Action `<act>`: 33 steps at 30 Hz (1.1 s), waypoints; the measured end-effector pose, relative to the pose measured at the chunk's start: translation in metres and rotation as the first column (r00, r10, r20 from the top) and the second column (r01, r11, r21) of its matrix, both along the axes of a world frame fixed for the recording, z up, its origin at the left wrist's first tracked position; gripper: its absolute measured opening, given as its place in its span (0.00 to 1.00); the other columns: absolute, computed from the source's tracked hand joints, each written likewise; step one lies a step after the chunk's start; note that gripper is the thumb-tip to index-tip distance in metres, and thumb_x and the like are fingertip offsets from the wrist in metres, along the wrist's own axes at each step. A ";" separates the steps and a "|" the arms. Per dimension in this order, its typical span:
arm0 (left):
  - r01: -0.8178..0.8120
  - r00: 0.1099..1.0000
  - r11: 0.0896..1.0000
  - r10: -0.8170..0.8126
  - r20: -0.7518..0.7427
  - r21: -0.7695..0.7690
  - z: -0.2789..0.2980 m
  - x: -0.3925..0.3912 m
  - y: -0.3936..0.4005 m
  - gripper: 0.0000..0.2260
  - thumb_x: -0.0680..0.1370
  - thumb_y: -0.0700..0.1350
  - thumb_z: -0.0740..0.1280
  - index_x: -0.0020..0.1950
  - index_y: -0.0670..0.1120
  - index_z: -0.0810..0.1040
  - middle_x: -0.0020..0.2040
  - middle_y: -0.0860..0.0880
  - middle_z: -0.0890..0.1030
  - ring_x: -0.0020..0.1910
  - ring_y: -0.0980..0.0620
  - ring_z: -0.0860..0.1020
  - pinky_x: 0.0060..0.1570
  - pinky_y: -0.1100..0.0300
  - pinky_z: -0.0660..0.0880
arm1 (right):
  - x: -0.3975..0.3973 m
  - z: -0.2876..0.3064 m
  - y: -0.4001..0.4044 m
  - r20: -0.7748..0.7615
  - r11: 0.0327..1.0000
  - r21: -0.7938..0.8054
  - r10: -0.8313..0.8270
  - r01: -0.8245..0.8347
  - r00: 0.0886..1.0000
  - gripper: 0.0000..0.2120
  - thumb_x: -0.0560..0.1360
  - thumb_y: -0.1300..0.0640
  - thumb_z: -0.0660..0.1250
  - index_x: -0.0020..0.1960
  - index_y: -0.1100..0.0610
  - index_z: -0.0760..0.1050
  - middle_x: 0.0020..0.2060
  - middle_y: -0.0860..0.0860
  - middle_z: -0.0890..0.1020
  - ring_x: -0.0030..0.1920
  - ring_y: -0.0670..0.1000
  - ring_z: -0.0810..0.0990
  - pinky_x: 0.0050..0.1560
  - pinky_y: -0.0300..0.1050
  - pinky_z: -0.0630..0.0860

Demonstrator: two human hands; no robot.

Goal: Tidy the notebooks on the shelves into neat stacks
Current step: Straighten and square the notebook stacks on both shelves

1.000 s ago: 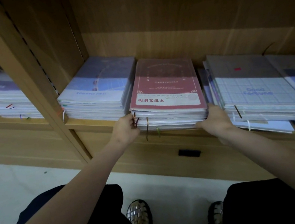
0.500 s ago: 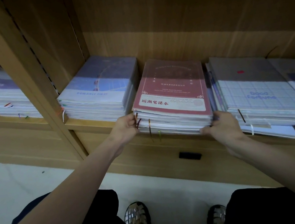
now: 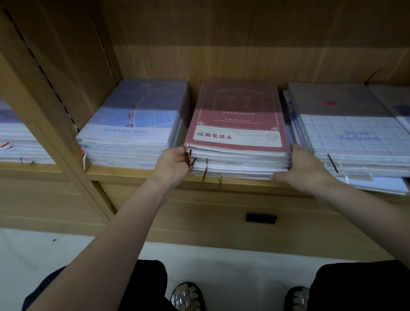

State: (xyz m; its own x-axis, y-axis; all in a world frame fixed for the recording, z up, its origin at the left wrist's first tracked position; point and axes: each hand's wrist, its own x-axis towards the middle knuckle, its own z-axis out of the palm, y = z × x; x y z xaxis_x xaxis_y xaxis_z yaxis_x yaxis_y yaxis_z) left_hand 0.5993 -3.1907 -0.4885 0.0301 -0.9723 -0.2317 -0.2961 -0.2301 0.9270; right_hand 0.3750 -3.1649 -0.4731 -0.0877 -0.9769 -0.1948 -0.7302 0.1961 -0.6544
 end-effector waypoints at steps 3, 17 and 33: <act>-0.035 0.990 0.999 0.040 -0.132 0.040 0.003 0.002 0.006 0.18 0.77 0.27 0.56 0.65 0.38 0.71 0.53 0.46 0.79 0.49 0.53 0.78 0.61 0.58 0.70 | 0.003 0.008 0.005 -0.191 0.963 -0.233 0.089 -0.133 0.978 0.37 0.72 0.60 0.71 0.74 0.57 0.54 0.69 0.56 0.67 0.68 0.55 0.68 0.63 0.42 0.66; -0.172 0.792 0.969 0.243 -0.560 0.177 0.010 0.006 0.007 0.24 0.72 0.22 0.49 0.63 0.33 0.71 0.57 0.39 0.77 0.55 0.46 0.76 0.52 0.59 0.75 | 0.083 -0.018 -0.028 -0.799 0.774 -0.320 0.089 -0.547 0.594 0.50 0.62 0.49 0.78 0.75 0.60 0.56 0.70 0.61 0.66 0.69 0.62 0.67 0.69 0.61 0.60; 0.135 0.890 0.987 -0.080 0.450 -0.092 -0.012 0.004 0.003 0.19 0.78 0.32 0.57 0.67 0.42 0.73 0.66 0.44 0.74 0.66 0.47 0.71 0.65 0.61 0.65 | 0.049 -0.014 -0.041 -0.702 0.651 -0.517 0.049 -0.556 0.711 0.40 0.54 0.62 0.81 0.64 0.65 0.71 0.58 0.63 0.78 0.56 0.65 0.79 0.53 0.61 0.76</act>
State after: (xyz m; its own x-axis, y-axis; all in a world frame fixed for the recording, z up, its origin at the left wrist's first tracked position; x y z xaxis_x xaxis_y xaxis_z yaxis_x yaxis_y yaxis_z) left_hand 0.6031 -3.1876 -0.5001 -0.0035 -0.9946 -0.1034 -0.6990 -0.0715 0.7116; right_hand 0.4238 -3.2056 -0.4869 0.3965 -0.7876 0.4717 -0.9103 -0.4039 0.0909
